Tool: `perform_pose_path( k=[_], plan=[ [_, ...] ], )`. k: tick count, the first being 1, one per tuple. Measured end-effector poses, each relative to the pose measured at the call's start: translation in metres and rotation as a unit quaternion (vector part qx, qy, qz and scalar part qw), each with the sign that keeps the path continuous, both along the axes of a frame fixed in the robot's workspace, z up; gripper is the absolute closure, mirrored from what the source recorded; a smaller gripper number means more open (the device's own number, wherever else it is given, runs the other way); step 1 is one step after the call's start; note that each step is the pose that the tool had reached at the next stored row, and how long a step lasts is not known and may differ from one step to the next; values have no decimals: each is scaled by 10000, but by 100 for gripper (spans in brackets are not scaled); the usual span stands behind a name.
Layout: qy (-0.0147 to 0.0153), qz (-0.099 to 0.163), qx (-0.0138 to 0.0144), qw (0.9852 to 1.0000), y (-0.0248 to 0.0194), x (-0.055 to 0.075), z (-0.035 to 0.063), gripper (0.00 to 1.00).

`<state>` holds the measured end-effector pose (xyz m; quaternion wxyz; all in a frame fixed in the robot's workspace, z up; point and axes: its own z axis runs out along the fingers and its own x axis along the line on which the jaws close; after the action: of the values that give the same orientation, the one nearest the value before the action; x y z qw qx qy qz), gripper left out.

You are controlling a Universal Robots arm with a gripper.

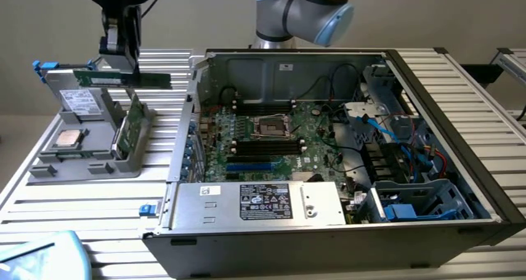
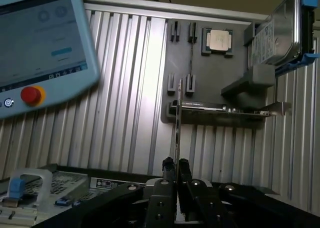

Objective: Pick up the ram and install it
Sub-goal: 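Pick up the ram and move it above insertion slot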

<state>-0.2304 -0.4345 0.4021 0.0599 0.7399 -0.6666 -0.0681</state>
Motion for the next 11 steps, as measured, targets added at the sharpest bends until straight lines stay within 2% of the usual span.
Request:
perform_pose_path(
  k=[11],
  plan=[
    [0, 13, 91, 10000, 0, 500, 101, 86]
  ],
)
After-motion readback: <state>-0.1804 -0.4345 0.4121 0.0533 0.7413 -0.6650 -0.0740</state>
